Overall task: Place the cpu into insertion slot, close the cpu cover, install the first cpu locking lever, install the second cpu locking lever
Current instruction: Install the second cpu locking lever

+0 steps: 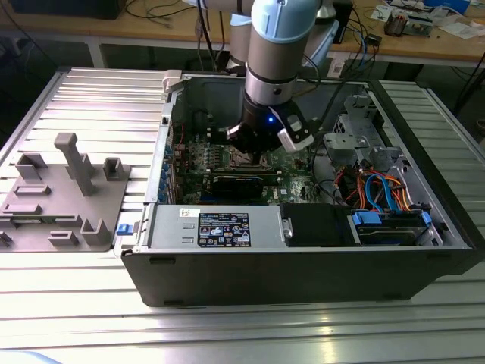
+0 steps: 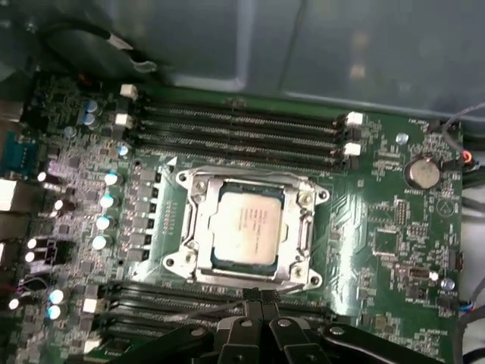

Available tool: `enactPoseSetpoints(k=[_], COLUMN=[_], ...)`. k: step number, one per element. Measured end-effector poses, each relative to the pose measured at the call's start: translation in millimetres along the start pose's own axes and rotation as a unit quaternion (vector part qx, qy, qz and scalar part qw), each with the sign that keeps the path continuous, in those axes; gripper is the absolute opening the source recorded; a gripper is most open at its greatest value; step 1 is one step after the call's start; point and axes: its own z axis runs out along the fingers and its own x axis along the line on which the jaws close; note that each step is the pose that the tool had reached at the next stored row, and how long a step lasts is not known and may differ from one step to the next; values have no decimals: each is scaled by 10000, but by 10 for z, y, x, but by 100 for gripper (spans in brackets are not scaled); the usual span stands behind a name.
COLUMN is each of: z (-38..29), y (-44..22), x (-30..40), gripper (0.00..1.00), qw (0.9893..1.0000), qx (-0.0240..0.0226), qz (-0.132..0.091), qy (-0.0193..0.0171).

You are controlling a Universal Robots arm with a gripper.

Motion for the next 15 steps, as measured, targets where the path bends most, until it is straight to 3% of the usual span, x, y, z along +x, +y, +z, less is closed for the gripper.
enactPoseSetpoints(k=[2, 5, 9, 12, 15], z=[-5, 0, 24, 56, 83], y=[-35, -25, -11, -5, -4], x=[64, 166, 309, 407, 454], gripper=[11, 11, 11, 11, 11], qw=[10000, 10000, 9999, 9999, 9999], qx=[1, -28, -127, -148, -162], qz=[-3, -2, -2, -2, -3], qy=[-10, -18, -31, -33, -34])
